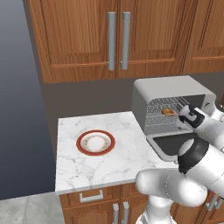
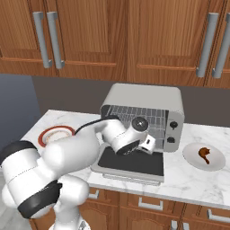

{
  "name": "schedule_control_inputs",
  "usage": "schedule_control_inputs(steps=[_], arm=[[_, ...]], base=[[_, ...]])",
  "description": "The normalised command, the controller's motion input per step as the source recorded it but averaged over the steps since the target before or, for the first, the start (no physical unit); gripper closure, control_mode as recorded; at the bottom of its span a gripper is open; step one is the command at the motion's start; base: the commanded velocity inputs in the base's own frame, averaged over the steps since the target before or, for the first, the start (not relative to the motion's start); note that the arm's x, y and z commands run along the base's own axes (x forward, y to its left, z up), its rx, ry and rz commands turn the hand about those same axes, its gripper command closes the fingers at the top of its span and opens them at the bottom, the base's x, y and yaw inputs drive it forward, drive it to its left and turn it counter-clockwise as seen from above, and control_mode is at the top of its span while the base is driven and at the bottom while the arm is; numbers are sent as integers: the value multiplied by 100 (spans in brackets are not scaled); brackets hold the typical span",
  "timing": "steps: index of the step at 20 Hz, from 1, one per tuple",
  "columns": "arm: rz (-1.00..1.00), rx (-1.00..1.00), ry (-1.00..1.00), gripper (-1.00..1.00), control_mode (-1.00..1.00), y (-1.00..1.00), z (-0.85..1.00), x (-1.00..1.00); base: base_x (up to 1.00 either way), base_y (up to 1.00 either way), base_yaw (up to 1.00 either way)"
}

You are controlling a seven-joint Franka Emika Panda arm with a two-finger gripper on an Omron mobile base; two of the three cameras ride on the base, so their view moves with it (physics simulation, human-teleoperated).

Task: Open the toaster oven door. Place the bread on the bottom rack in the toaster oven and place the chicken drumstick on the top rack.

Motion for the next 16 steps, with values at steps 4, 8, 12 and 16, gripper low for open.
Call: schedule_control_inputs(steps=[4,8,12,16], arm=[[22,0,-45,-100,-100,-4,10,-21],[18,0,-34,-100,-100,-1,30,0],[17,0,-28,-100,-100,-1,36,0],[9,0,-20,-100,-100,4,41,0]], base=[[0,0,0],[0,0,0],[0,0,0],[0,0,0]])
